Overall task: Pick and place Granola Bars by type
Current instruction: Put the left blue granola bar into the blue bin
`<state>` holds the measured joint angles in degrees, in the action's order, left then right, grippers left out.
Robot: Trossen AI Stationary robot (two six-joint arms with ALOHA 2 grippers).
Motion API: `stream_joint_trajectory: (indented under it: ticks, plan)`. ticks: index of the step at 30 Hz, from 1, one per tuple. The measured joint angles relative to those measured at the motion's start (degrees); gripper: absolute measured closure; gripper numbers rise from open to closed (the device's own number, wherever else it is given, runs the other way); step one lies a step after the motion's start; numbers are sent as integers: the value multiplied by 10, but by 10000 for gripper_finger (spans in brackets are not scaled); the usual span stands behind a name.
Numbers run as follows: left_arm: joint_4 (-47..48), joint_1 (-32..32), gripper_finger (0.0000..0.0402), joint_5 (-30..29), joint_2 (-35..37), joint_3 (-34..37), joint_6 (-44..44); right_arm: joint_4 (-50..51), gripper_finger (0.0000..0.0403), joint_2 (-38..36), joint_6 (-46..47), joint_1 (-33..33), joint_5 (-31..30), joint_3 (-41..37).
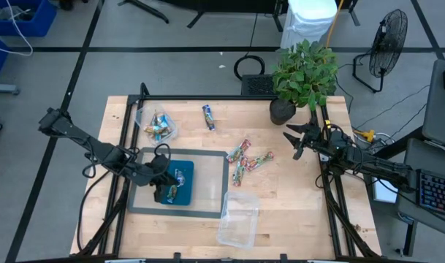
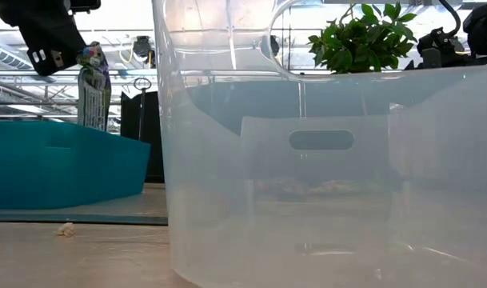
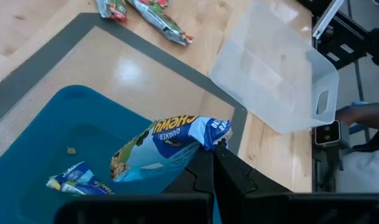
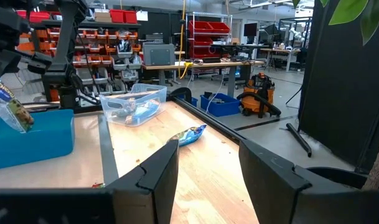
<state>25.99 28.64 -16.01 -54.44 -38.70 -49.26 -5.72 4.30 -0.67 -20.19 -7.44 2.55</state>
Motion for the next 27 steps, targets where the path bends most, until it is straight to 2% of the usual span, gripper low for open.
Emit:
stream_joint_trajectory:
  ticks: [9,14,20,27]
  plan:
    - [-2,0,397,0,0,0,9,0,243,0,0,0,0,0]
    - [-2,0,379,-1,0,0,12,0,243,0,0,0,0,0]
    - [-2,0,397,-3,0,0,31,0,243,0,0,0,0,0]
    - [-1,-1,386,-5,0,0,32,0,243,0,0,0,0,0]
